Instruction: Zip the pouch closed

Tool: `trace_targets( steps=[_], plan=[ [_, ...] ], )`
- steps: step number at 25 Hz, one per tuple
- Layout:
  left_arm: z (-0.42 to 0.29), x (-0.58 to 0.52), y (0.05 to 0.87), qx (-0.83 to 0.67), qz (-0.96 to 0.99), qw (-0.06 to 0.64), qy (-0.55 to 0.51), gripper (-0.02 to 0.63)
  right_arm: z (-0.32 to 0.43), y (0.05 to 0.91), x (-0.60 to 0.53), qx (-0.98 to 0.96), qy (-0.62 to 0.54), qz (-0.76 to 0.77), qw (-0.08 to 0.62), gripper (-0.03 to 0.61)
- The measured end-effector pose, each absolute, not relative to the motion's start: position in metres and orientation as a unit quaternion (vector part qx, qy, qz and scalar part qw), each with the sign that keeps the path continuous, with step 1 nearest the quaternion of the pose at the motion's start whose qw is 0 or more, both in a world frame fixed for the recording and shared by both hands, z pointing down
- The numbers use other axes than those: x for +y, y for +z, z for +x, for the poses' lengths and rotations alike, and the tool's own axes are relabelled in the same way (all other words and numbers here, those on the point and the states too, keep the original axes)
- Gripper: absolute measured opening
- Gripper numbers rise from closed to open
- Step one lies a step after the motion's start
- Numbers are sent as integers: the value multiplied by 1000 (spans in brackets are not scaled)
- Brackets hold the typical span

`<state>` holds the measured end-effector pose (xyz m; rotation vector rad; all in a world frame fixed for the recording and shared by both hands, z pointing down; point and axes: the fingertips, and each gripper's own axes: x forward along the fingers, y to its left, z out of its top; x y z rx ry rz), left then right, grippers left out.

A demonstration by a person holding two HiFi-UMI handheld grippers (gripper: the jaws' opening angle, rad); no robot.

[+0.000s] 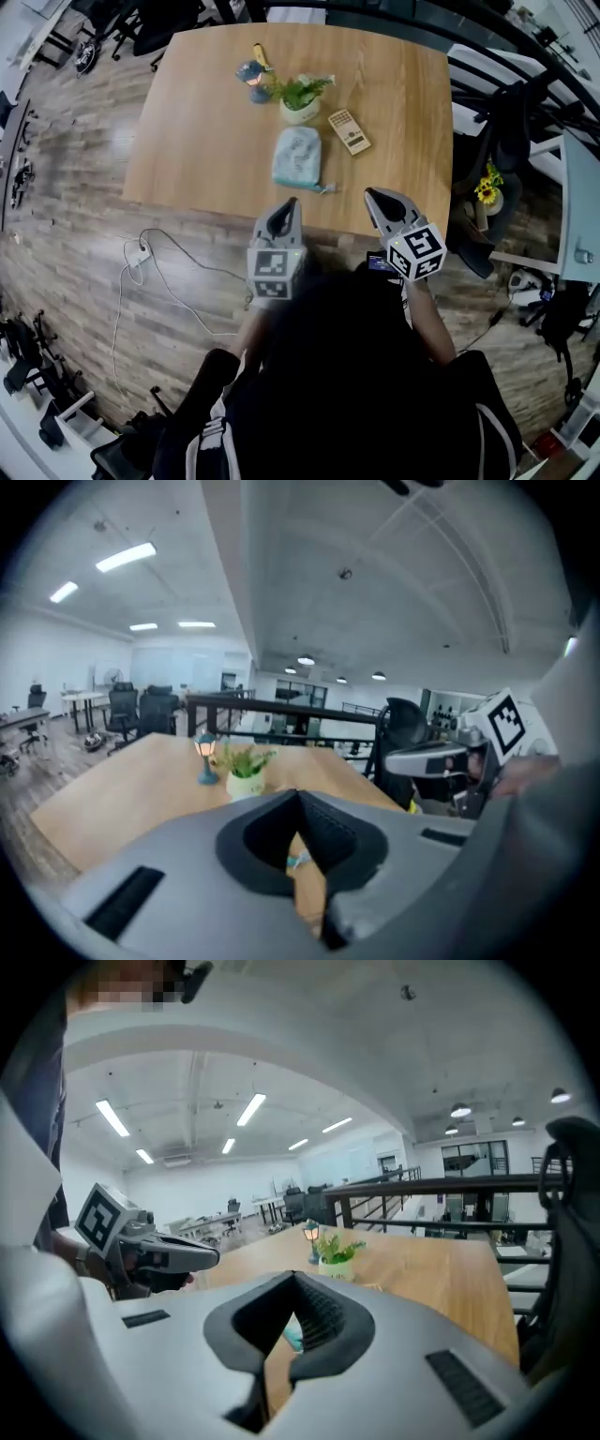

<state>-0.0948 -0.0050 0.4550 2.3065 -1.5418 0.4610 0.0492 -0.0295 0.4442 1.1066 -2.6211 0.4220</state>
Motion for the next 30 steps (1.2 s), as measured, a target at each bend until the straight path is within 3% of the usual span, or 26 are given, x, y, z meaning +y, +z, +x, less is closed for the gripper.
trace_targets(
  steps=[6,12,30],
  plan=[
    [-76,-1,546,-451,828,268,195,-2,0,589,-54,-877,224,333,263,12],
    [-78,-12,572,-418,831,287,229,-2,-20,675,-80,-837,255,310,371,12],
    [-59,-30,634,-396,787,353,314,-2,-17,710,-86,-825,300,254,407,12]
  ],
)
